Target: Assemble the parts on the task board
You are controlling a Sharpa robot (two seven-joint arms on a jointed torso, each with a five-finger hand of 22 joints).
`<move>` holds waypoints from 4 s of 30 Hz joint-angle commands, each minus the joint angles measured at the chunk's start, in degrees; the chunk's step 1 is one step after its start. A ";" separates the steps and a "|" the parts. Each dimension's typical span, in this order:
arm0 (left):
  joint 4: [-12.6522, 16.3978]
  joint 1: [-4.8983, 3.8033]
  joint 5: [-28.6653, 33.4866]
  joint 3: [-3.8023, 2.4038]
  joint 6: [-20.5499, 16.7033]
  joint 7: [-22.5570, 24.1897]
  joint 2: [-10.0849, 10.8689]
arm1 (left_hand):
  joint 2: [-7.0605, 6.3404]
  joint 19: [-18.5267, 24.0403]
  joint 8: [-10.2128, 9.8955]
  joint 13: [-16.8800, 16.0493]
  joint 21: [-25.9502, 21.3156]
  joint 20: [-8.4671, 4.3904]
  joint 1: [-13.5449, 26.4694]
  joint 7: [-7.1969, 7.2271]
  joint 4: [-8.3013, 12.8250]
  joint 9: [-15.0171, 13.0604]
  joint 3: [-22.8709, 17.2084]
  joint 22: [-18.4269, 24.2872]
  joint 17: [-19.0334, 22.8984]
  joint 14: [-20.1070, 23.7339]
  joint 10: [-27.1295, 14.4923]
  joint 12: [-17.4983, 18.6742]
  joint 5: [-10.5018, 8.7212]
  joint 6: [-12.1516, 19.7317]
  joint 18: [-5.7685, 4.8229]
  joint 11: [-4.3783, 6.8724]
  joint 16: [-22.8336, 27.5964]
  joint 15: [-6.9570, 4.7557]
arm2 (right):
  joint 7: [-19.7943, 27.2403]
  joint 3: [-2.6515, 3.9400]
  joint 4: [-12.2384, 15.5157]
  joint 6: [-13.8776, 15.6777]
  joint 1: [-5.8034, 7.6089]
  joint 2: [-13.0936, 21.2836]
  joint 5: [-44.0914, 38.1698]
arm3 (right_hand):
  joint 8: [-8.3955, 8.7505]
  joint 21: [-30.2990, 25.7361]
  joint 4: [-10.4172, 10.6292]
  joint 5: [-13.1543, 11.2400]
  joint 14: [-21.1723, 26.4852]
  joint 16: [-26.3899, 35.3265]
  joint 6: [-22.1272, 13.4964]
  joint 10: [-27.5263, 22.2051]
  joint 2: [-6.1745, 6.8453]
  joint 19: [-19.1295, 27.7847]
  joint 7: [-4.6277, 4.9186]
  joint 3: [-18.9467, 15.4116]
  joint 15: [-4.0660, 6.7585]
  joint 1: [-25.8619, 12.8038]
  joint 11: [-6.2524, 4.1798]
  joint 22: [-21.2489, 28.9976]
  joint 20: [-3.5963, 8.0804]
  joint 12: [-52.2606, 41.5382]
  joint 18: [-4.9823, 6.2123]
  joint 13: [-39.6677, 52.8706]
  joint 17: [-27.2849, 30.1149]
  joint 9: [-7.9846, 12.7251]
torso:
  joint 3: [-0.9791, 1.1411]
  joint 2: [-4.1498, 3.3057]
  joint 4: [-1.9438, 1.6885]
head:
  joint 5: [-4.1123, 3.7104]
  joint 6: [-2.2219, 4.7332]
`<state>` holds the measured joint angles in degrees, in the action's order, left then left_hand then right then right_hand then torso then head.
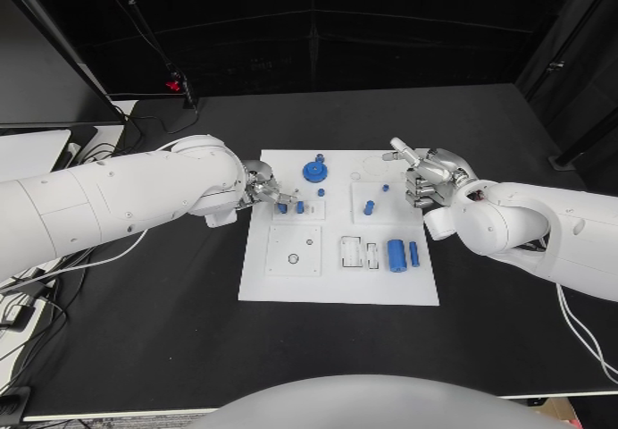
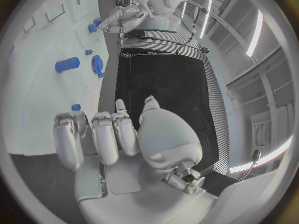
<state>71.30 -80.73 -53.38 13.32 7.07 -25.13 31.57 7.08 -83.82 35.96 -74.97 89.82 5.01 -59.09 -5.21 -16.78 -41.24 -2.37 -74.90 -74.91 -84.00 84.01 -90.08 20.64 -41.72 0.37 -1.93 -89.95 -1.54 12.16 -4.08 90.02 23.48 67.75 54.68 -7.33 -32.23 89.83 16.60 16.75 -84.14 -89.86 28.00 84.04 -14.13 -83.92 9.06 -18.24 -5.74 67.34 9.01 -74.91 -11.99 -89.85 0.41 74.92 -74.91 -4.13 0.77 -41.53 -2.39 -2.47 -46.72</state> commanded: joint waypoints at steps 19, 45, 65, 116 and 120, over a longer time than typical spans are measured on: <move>-0.02 0.24 -0.90 0.21 -1.54 1.01 0.53 | 0.39 -5.74 0.91 -15.03 -0.21 0.26 -0.04 0.09 0.03 -0.59 0.65 -14.90 -15.09 -6.00 5.99 0.08 0.47 0.67 -0.23 0.28 -0.05 0.07 | -0.05 0.02 0.04 -0.68 0.06 -0.07 -0.01 | -0.34 0.17 0.06 0.37 -5.86 -0.14 -0.44 5.96 -0.12 -6.08 4.60 0.11 -0.46 0.34 0.44 -15.09 -0.40 -0.15 -0.41 15.08 -15.09 -0.08 | -0.02 0.00 0.02 | 0.00 -0.29; -0.13 0.23 -0.89 0.21 -0.44 2.14 0.68 | -0.84 -5.65 0.53 -15.03 -0.30 0.11 -6.88 0.06 0.11 0.54 -0.36 -14.86 -15.09 -6.00 5.99 0.08 7.95 2.17 -0.19 0.29 -0.05 -0.03 | -0.09 0.02 -0.01 -0.69 0.02 -0.11 -0.01 | -0.40 0.17 0.05 0.37 -5.86 -0.14 -0.44 5.96 -0.14 -6.08 4.62 0.11 -0.47 0.35 0.46 -15.09 -0.41 -0.15 -0.41 15.08 -15.09 -0.08 | 0.01 0.02 0.03 | 0.03 -0.40; -0.34 0.23 -0.89 0.21 0.34 1.71 0.31 | -3.17 -5.63 1.78 -15.03 -0.32 -0.10 -14.27 0.46 0.60 0.58 -2.52 -14.85 -15.09 -6.00 5.99 0.08 10.84 1.93 -0.19 0.66 -0.05 -0.29 | -0.06 0.02 -0.01 -0.66 0.01 -0.12 -0.01 | -0.40 0.17 0.05 0.37 -5.86 -0.14 -0.44 5.96 -0.14 -6.08 4.62 0.11 -0.47 0.35 0.46 -15.09 -0.41 -0.15 -0.41 15.08 -15.09 -0.08 | -0.02 0.01 0.01 | -0.08 -0.55; 0.05 0.24 -3.79 0.21 1.78 -1.08 0.09 | -3.02 -5.71 1.98 -15.03 -0.25 -0.03 -10.35 0.15 -0.11 1.08 -0.49 -14.89 -15.09 -6.00 5.99 0.08 10.05 1.85 -0.21 0.42 -0.05 -0.09 | -0.07 0.02 0.16 -0.76 0.01 0.08 -0.01 | -0.40 0.17 0.05 0.37 -5.86 -0.14 -0.44 5.96 -0.14 -6.08 4.62 0.11 -0.47 0.35 0.46 -15.09 -0.41 -0.15 -0.41 15.08 -15.09 -0.08 | -0.02 0.02 0.07 | -0.05 -0.85; -0.01 0.24 -3.80 0.21 1.73 -0.59 -0.05 | -2.69 -5.76 1.72 -15.03 -0.21 0.08 -6.99 -0.04 -0.14 1.46 0.95 -14.91 -15.09 -6.00 5.99 0.08 8.43 1.87 -0.23 0.23 -0.05 0.05 | -0.07 0.02 0.15 -0.74 0.01 0.10 -0.01 | -0.40 0.17 0.05 0.37 -5.86 -0.14 -0.44 5.96 -0.14 -6.08 4.62 0.11 -0.47 0.35 0.46 -15.09 -0.41 -0.15 -0.41 15.08 -15.09 -0.08 | -0.03 -0.01 0.05 | -0.17 -0.81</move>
<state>71.32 -80.84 -56.47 13.26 7.31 -25.32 31.61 4.33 -83.82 38.06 -74.97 89.82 5.01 -66.27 -4.89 -16.94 -40.79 -1.51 -74.91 -74.91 -84.00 84.02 -90.08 29.18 -39.94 0.37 -1.52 -89.95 -1.54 11.77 -4.08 90.02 23.25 67.68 54.77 -7.33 -32.40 89.83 16.60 16.75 -83.95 -89.86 28.00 84.04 -14.13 -83.92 9.06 -18.24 -5.94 67.34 9.01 -74.91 -11.99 -89.85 0.40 74.92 -74.90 -4.13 0.76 -41.52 -2.33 -2.55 -47.55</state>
